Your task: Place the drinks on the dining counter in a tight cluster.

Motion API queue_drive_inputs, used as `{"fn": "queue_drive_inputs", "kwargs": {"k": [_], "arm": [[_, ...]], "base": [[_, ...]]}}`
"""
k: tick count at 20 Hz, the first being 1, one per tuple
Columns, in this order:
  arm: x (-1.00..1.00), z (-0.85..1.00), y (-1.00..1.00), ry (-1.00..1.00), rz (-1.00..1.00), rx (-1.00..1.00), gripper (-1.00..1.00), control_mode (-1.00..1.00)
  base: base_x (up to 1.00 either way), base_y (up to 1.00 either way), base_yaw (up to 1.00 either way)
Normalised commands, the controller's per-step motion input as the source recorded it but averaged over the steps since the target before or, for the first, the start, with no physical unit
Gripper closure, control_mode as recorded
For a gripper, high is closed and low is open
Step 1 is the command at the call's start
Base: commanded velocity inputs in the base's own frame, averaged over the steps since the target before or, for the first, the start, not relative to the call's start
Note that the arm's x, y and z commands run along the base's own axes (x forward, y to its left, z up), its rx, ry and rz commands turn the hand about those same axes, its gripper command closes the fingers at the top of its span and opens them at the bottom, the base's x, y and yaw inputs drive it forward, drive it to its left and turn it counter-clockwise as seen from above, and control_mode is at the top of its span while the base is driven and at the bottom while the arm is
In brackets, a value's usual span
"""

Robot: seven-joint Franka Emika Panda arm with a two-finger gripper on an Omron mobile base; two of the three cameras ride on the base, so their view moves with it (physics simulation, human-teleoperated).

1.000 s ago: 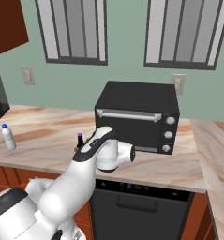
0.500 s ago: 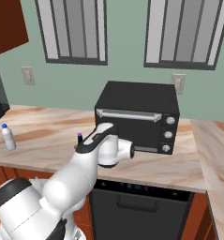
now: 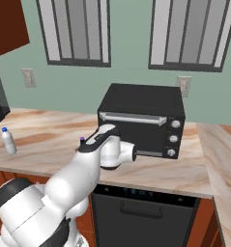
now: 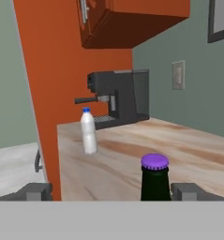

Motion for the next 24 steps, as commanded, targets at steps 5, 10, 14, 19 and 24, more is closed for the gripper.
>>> {"fn": "queue_drive_inputs", "kwargs": {"k": [5, 10, 14, 19, 24], "arm": [[0.11, -0.04, 0.00, 0.00, 0.00, 0.00, -1.00, -1.00], [0.11, -0.07, 0.00, 0.00, 0.00, 0.00, -1.00, -1.00], [0.14, -0.16, 0.00, 0.00, 0.00, 0.00, -1.00, -1.00], [0.20, -0.12, 0.00, 0.00, 0.00, 0.00, -1.00, -1.00], [0.11, -0.01, 0.00, 0.00, 0.00, 0.00, -1.00, -1.00]], "base": [[0.00, 0.00, 0.00], [0.00, 0.00, 0.00], [0.00, 0.00, 0.00], [0.00, 0.00, 0.00], [0.00, 0.00, 0.00]]}}
